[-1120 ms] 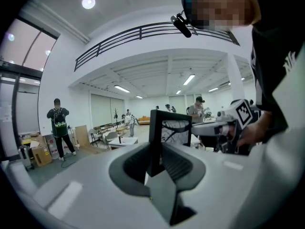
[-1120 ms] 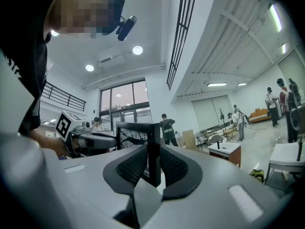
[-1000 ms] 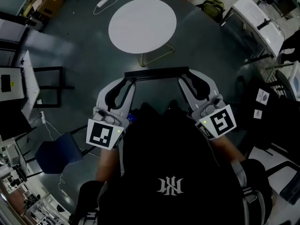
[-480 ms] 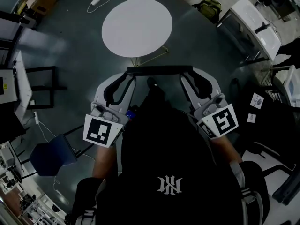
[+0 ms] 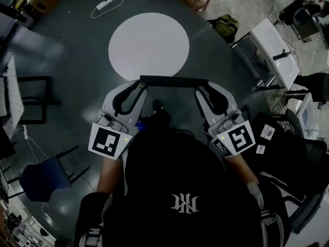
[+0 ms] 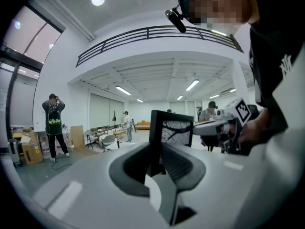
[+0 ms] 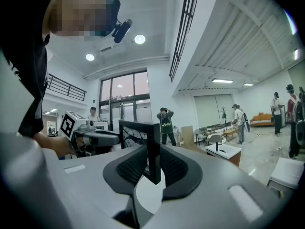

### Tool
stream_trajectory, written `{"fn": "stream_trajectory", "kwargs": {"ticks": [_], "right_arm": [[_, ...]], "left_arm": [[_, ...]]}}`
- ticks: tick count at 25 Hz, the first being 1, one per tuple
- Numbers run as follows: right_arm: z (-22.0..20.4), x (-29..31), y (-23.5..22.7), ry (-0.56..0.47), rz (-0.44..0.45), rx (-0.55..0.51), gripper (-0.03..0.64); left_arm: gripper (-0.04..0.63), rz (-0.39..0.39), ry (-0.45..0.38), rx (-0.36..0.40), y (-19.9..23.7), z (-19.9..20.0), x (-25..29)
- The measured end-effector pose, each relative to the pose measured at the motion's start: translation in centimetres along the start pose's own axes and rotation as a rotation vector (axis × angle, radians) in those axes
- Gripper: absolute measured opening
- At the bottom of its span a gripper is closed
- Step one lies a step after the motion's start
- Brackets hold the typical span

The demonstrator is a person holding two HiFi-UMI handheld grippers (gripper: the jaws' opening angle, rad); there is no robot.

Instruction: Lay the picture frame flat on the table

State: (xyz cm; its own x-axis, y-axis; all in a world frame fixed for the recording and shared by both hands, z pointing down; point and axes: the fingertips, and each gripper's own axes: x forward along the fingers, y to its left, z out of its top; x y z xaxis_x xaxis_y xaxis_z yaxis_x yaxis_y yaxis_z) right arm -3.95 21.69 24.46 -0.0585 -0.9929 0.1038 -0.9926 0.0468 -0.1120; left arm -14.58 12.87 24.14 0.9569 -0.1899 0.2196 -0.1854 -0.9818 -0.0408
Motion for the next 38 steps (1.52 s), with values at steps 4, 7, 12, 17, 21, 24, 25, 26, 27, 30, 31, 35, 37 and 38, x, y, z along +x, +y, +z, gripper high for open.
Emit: {"fn": "stream_trajectory", "kwargs": {"ticks": [4,7,12,17,21,24,25,26,27,30,31,35,37,38], "right_arm": [[2.2,4.5,-2.3,0.015,-0.011,-0.037,0.064],[4.0,8.0,-2.8,0.014,-0.022,-0.070,0.064],[5.3,12.7,-3.9,0.017,-0.035,-0.123,0.064],[4.4,15.7,-5.3,0.040,-0.020,-0.116,0.064],[4.0,17.8,-6.3,0.054,0.010,-0.108,0.064],[3.5,19.2,-7.6,0.056,0.044,-0.101,0.065],[3.3,19.7,-8.0,0.056,0.060,-0.099,0.066],[3.2,20.2,-8.3,0.055,0.079,-0.095,0.066],[3.2,20.8,-8.7,0.054,0.097,-0.092,0.066],[3.1,22.9,-9.9,0.058,0.153,-0.082,0.064],[3.2,23.9,-10.4,0.059,0.173,-0.077,0.065],[3.7,27.6,-12.8,0.052,0.258,-0.059,0.064],[4.2,28.6,-14.2,0.046,0.295,-0.062,0.064],[4.5,29.1,-14.9,0.042,0.312,-0.063,0.064]], "left_arm": [[0.069,0.003,-0.046,0.012,4.3,2.0,2.7],[0.069,0.002,-0.071,-0.028,7.6,2.7,3.6],[0.067,0.009,-0.080,-0.061,12.0,2.4,5.3],[0.067,0.020,-0.068,-0.081,14.4,1.2,7.0],[0.067,0.043,-0.043,-0.099,15.8,0.4,8.0],[0.066,0.072,-0.025,-0.101,16.6,-0.2,9.2],[0.066,0.088,-0.023,-0.099,16.9,-0.3,9.6],[0.066,0.106,-0.022,-0.097,17.3,-0.3,9.9],[0.066,0.125,-0.019,-0.098,17.6,-0.3,10.2],[0.066,0.181,-0.006,-0.109,19.1,-0.2,11.3],[0.066,0.202,-0.001,-0.116,19.7,-0.1,11.7],[0.065,0.287,0.010,-0.127,21.7,0.3,13.7],[0.064,0.321,0.027,-0.130,21.9,0.6,14.8],[0.064,0.336,0.033,-0.131,22.1,0.8,15.3]]}}
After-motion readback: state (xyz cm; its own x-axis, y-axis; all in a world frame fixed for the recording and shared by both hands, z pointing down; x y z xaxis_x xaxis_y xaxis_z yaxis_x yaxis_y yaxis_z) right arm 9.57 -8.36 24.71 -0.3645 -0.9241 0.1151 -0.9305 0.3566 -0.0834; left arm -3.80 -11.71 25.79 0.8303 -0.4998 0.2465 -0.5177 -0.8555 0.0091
